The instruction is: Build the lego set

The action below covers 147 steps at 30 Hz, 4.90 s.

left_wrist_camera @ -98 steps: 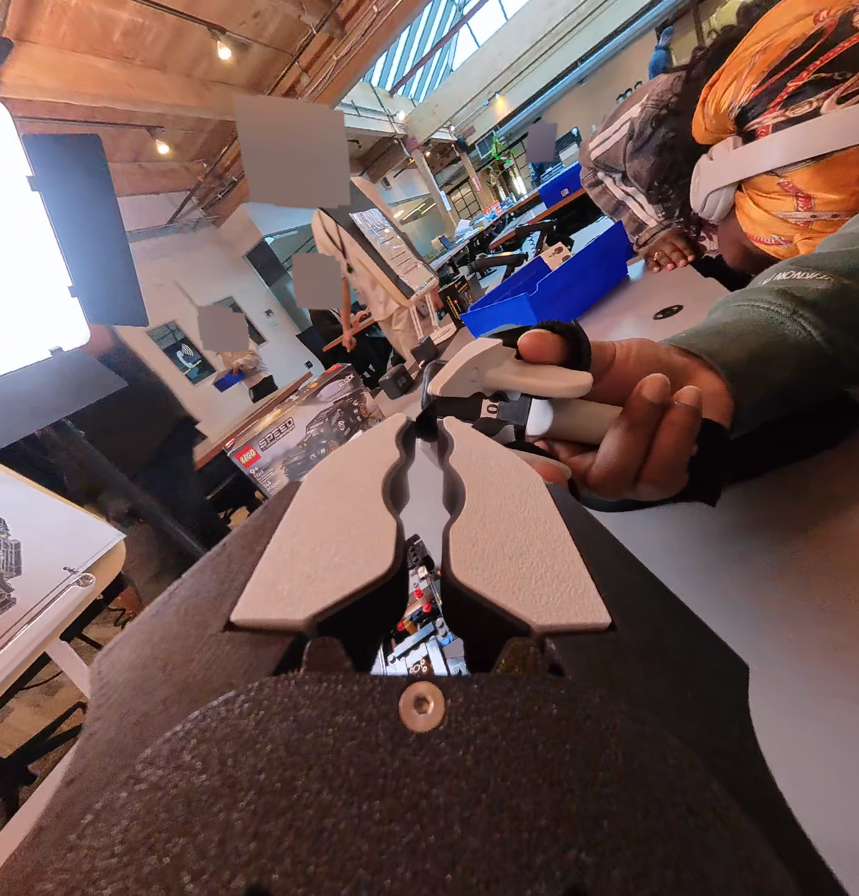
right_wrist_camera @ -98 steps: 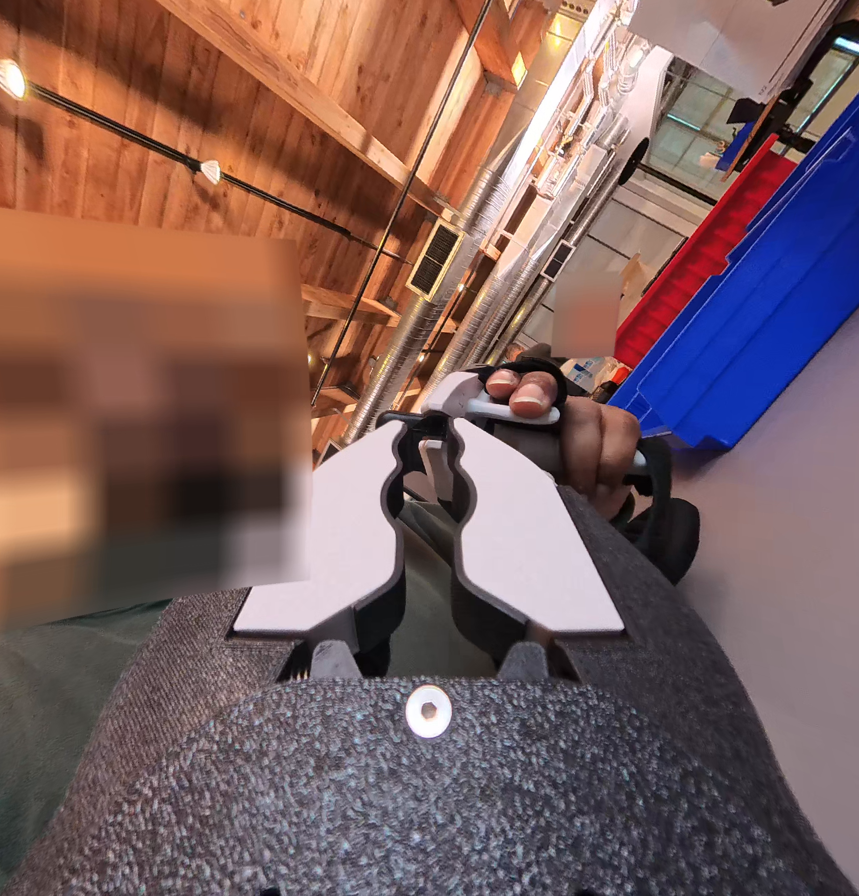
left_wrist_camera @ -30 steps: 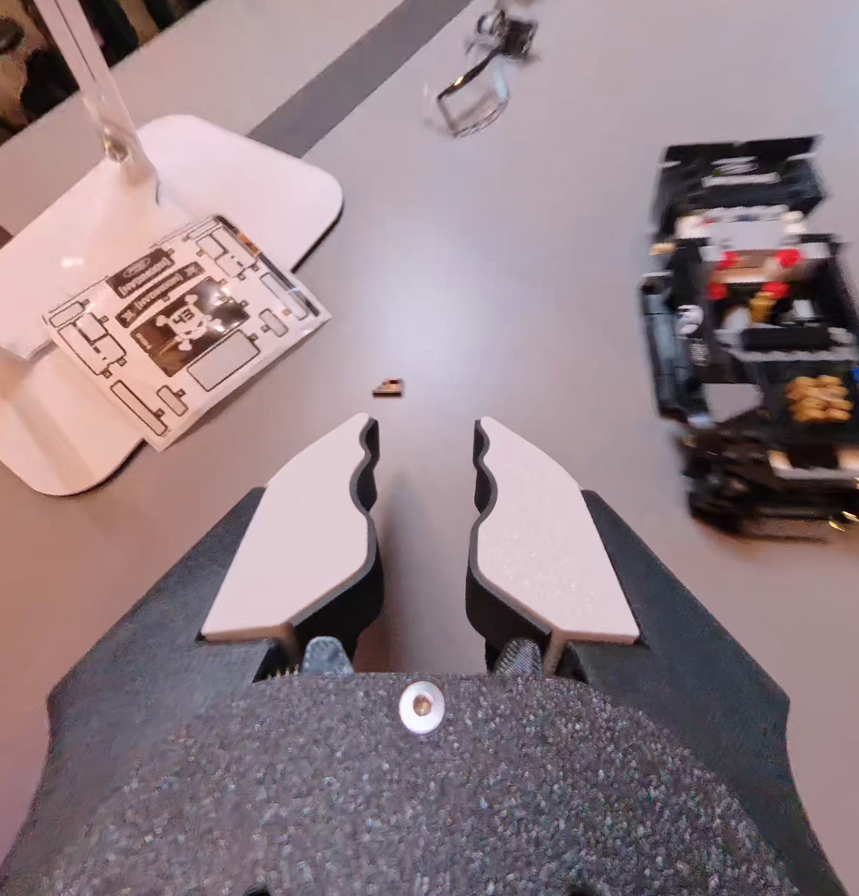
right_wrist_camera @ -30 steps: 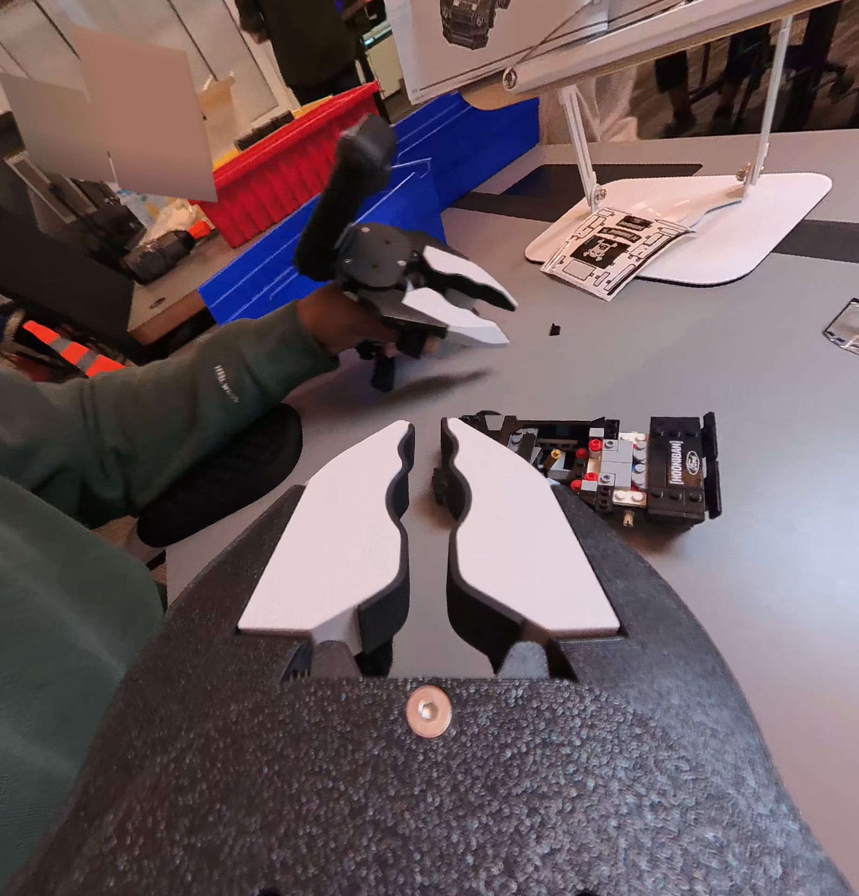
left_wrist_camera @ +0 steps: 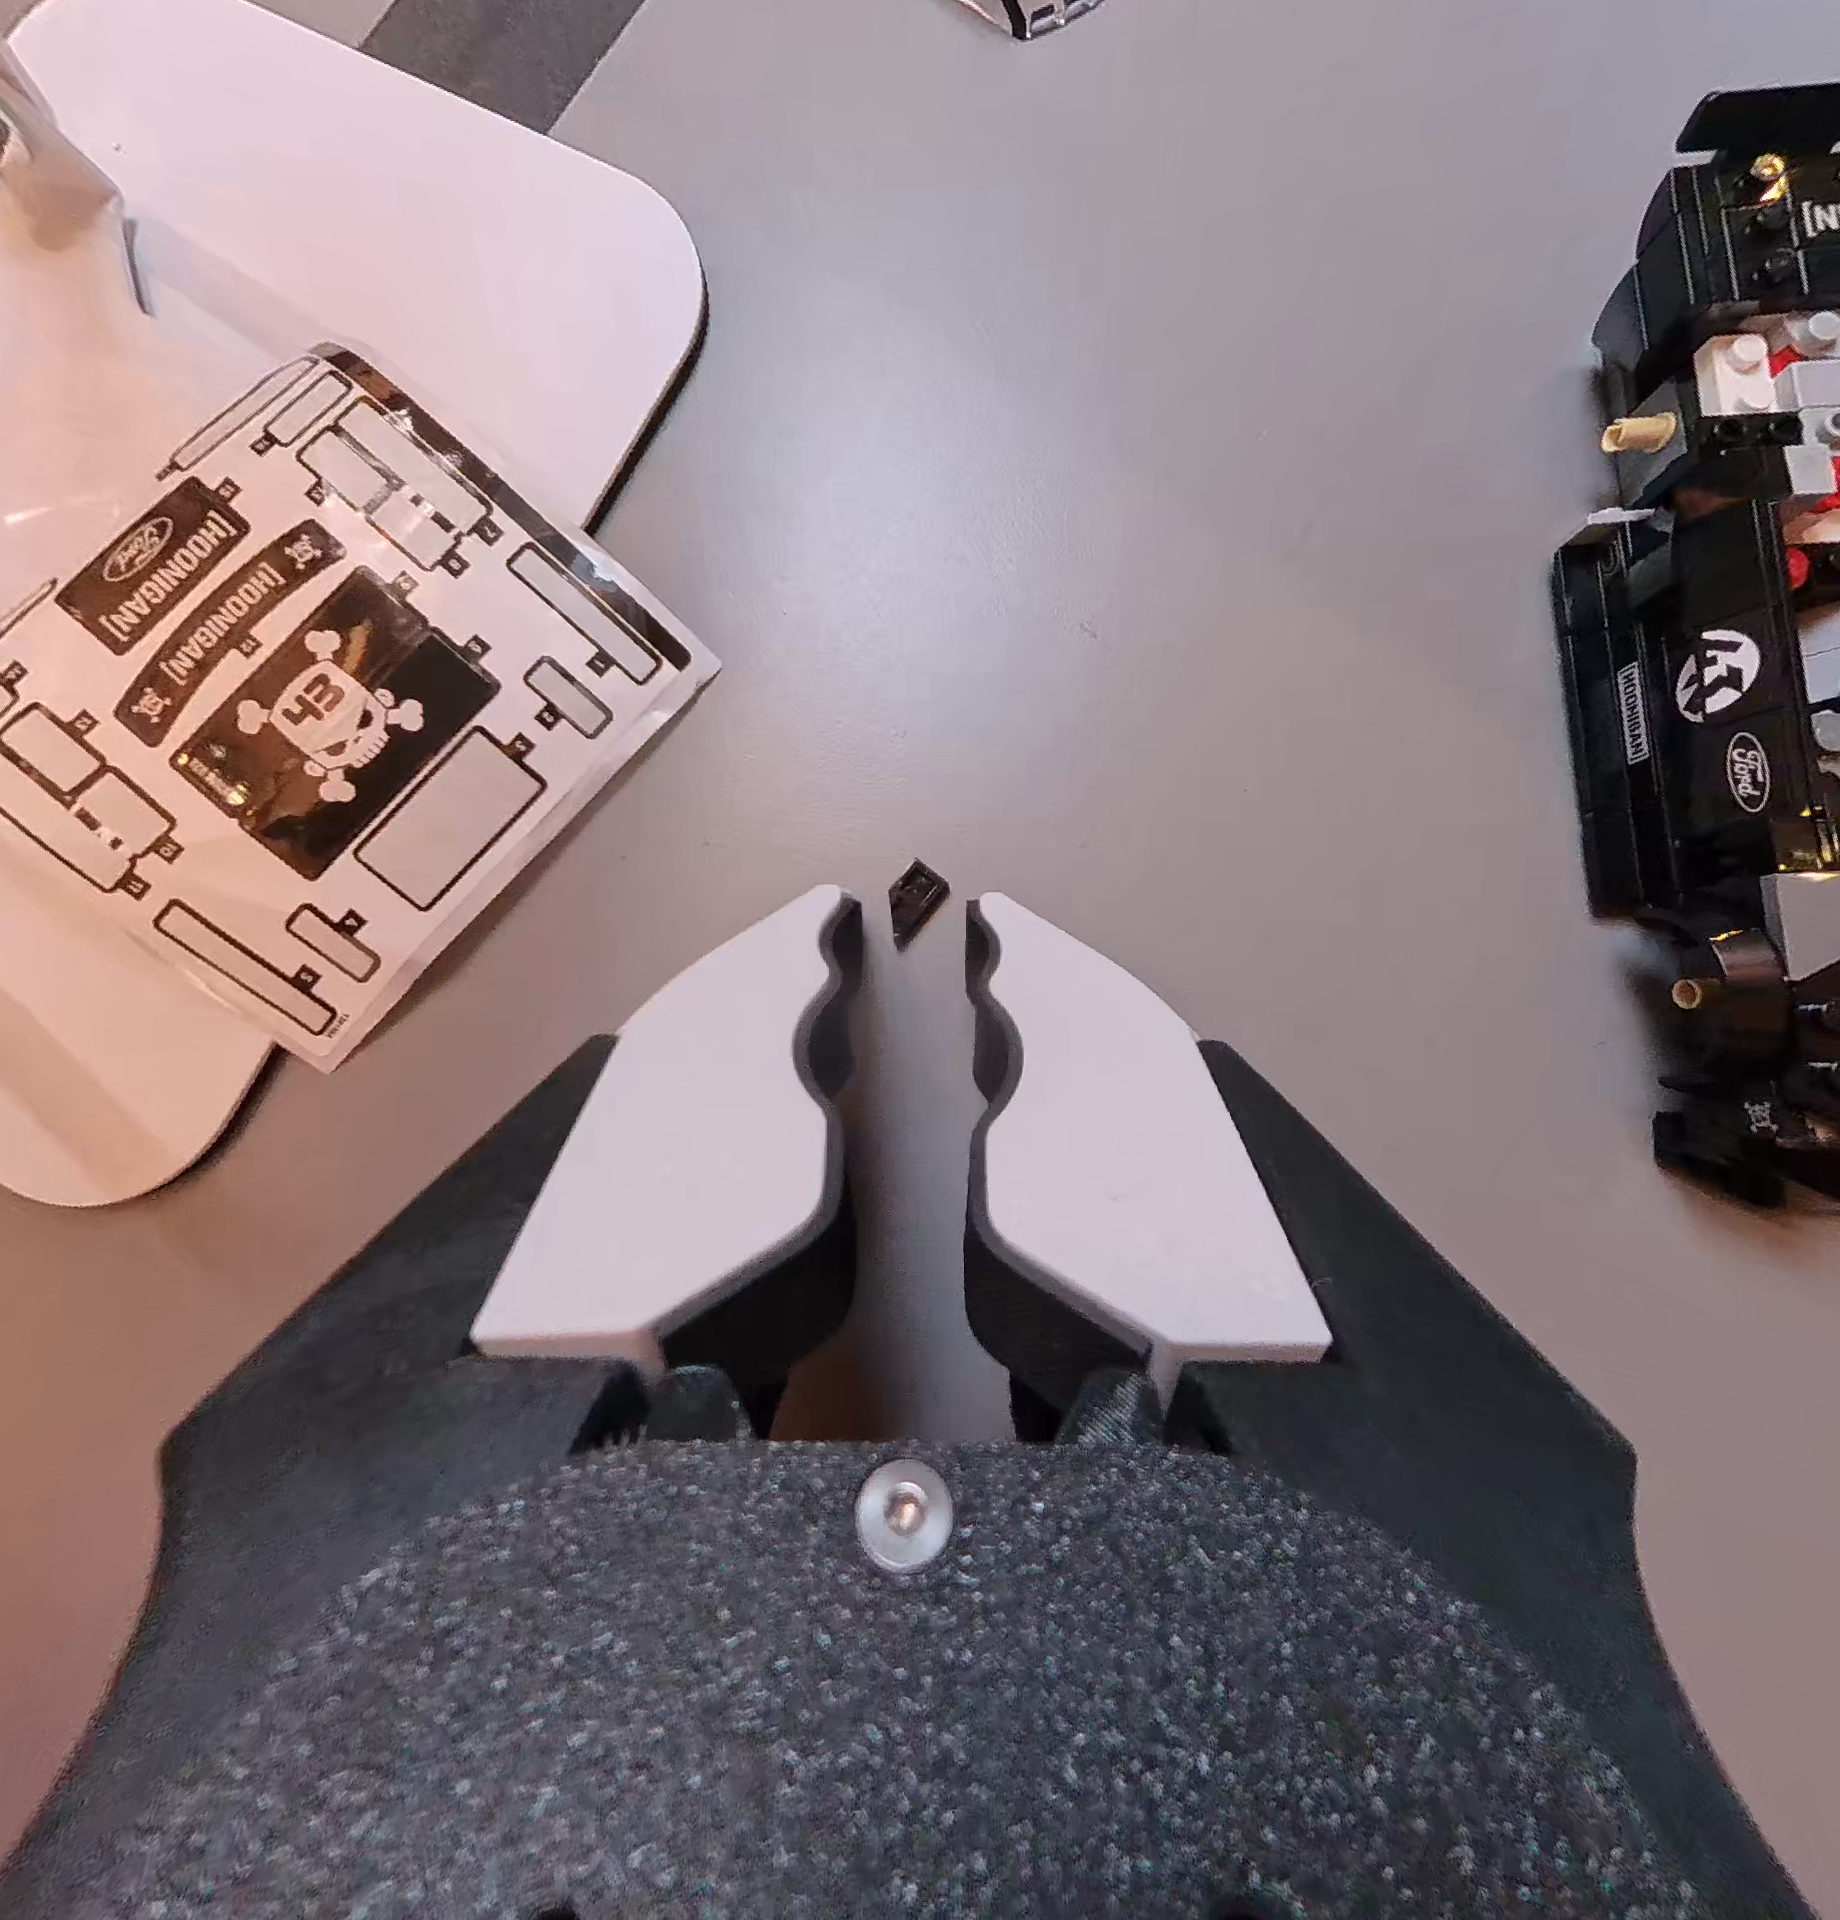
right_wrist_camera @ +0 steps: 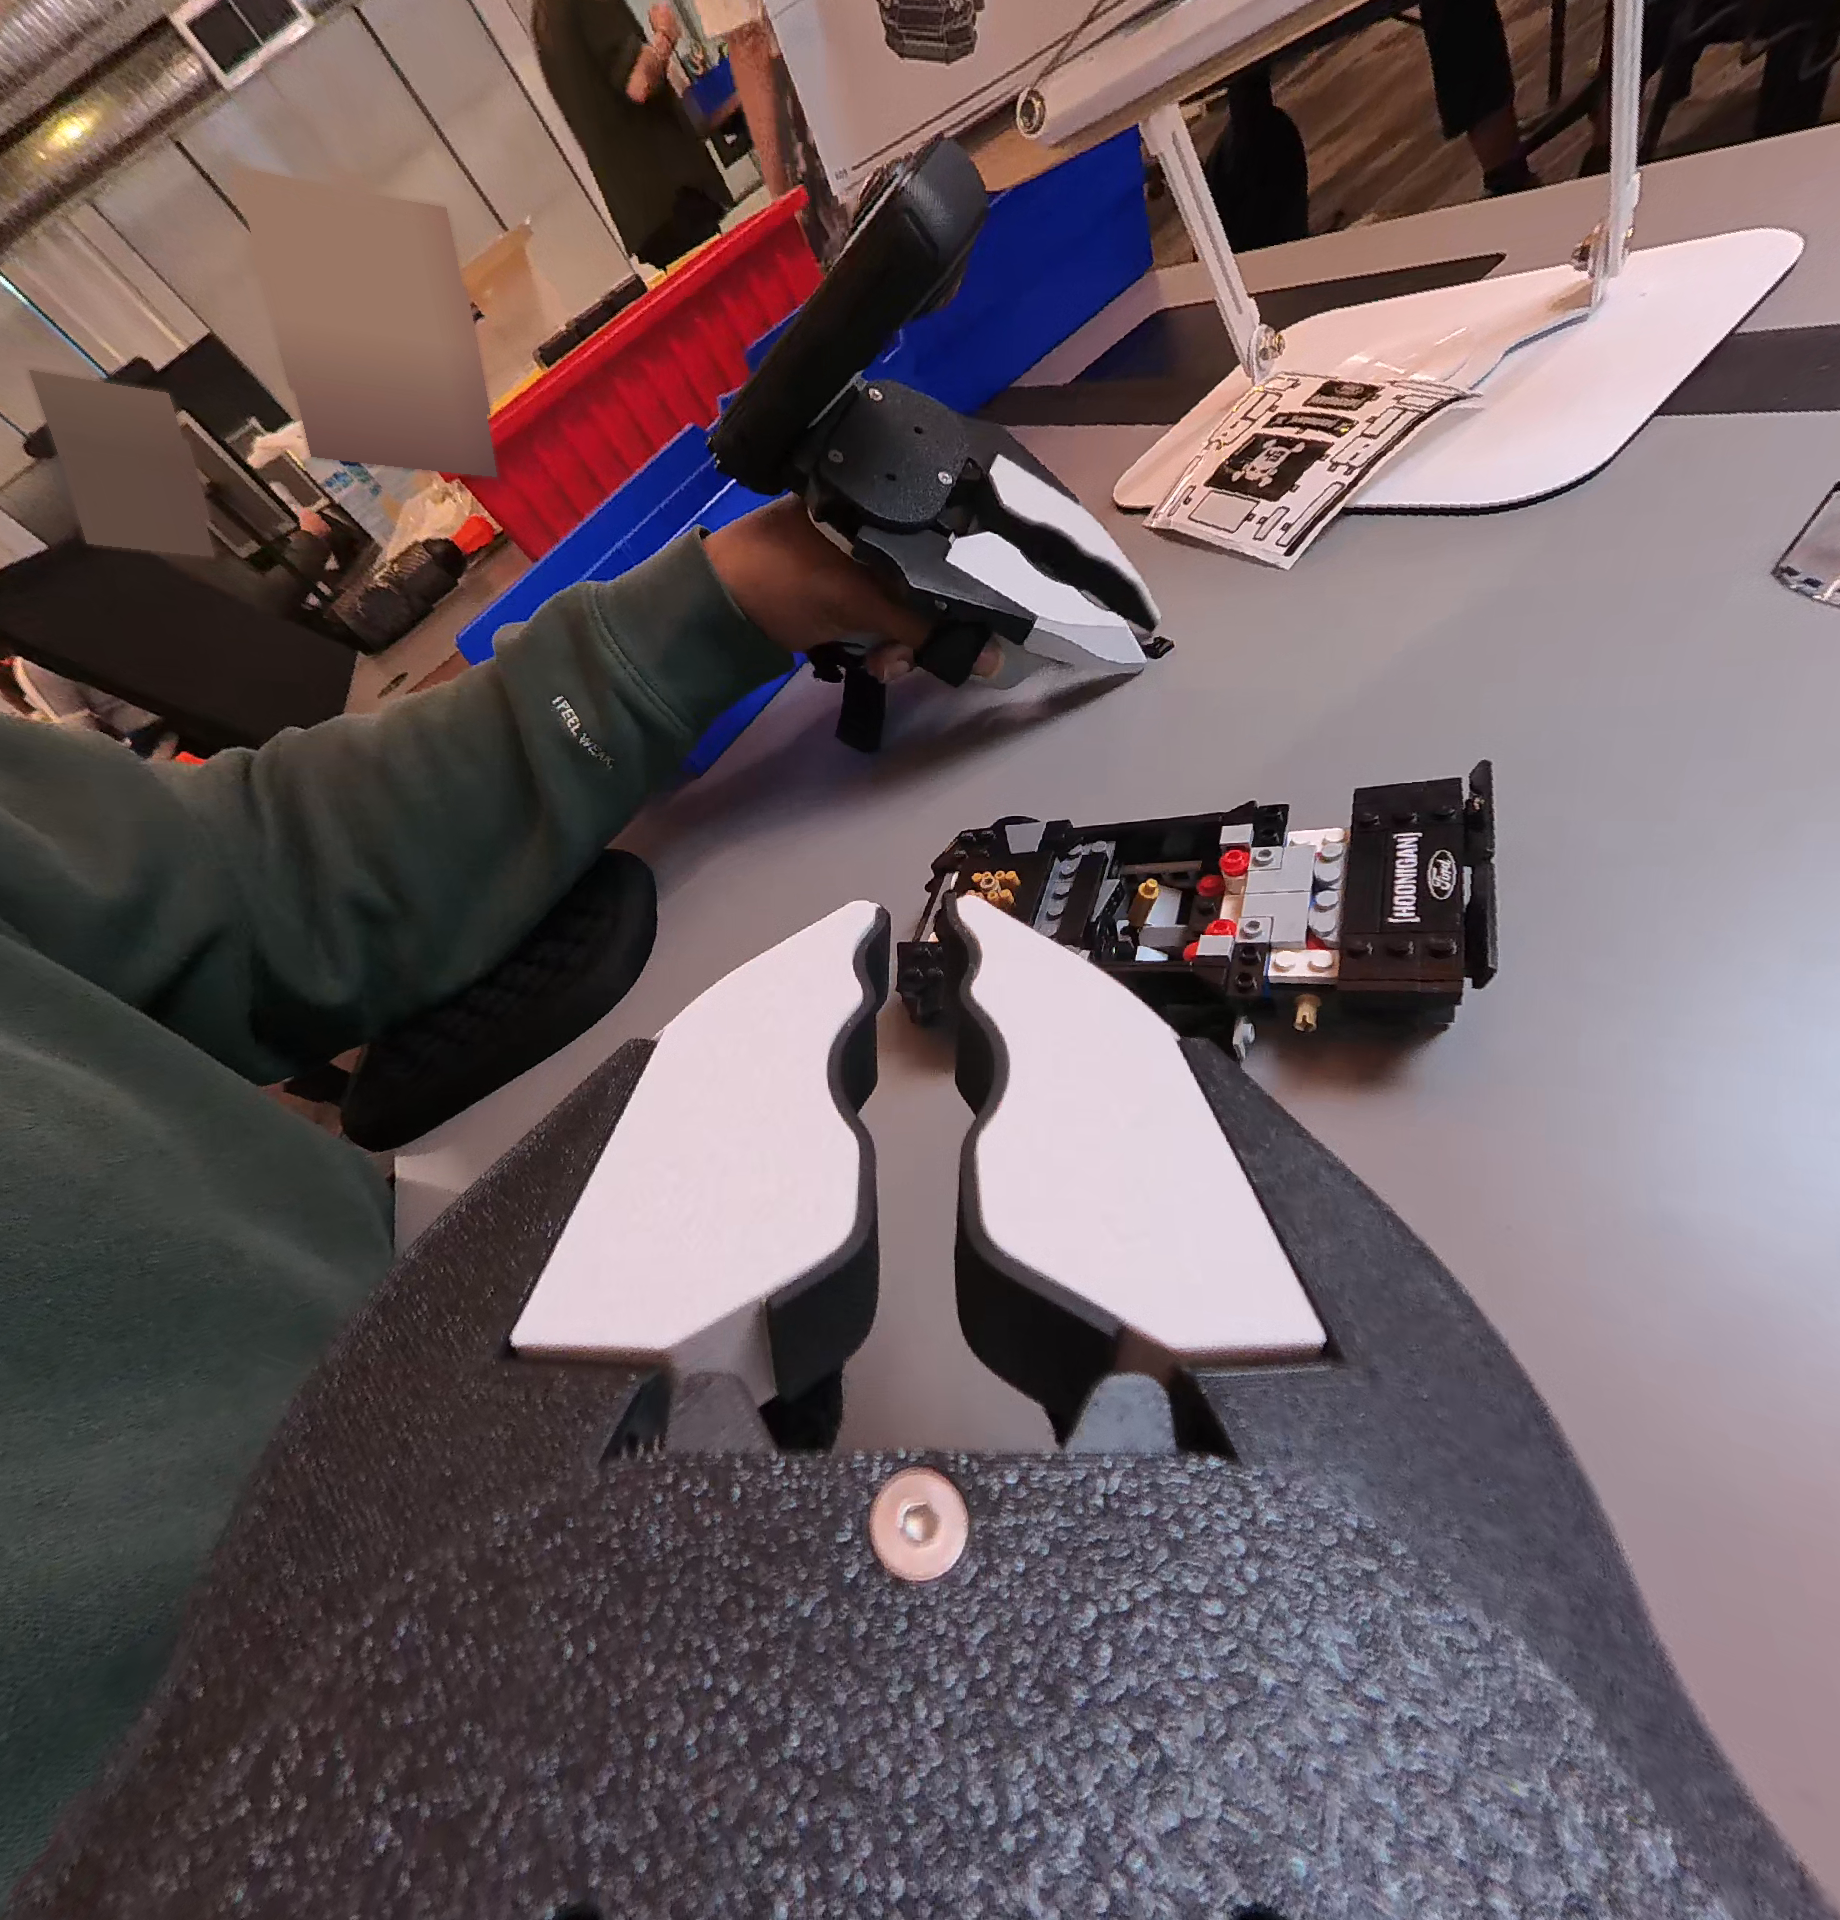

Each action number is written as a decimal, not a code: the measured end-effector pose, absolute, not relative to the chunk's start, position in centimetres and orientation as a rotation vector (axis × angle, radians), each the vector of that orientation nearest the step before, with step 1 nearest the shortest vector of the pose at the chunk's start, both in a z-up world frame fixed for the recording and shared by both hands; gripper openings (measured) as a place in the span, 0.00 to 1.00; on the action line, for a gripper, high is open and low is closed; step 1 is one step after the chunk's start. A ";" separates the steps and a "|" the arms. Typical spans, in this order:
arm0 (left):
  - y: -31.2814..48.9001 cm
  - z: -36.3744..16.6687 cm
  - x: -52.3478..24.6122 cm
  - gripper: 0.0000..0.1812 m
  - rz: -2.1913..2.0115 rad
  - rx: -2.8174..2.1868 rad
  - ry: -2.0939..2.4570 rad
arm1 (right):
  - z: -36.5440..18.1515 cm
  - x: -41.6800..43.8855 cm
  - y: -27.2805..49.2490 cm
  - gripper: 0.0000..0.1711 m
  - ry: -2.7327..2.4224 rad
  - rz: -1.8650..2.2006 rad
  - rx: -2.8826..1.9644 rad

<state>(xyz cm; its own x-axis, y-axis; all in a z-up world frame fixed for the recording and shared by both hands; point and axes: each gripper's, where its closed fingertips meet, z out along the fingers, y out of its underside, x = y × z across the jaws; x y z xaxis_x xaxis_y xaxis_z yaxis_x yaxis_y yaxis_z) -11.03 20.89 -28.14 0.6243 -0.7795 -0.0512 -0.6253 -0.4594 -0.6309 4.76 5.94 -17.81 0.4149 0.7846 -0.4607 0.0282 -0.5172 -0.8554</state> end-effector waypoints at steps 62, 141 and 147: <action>3.8 -14.2 0.6 0.11 -1.604 -1.531 0.699 | -15.1 1.2 3.7 0.02 -0.999 0.859 -1.538; 7.9 -20.6 -3.1 0.26 -1.039 -1.800 0.944 | -17.1 2.9 3.0 0.05 -1.043 0.857 -1.651; 10.0 -24.6 -4.9 0.40 -0.821 -1.988 0.957 | -18.0 4.0 3.1 0.05 -1.000 0.845 -1.683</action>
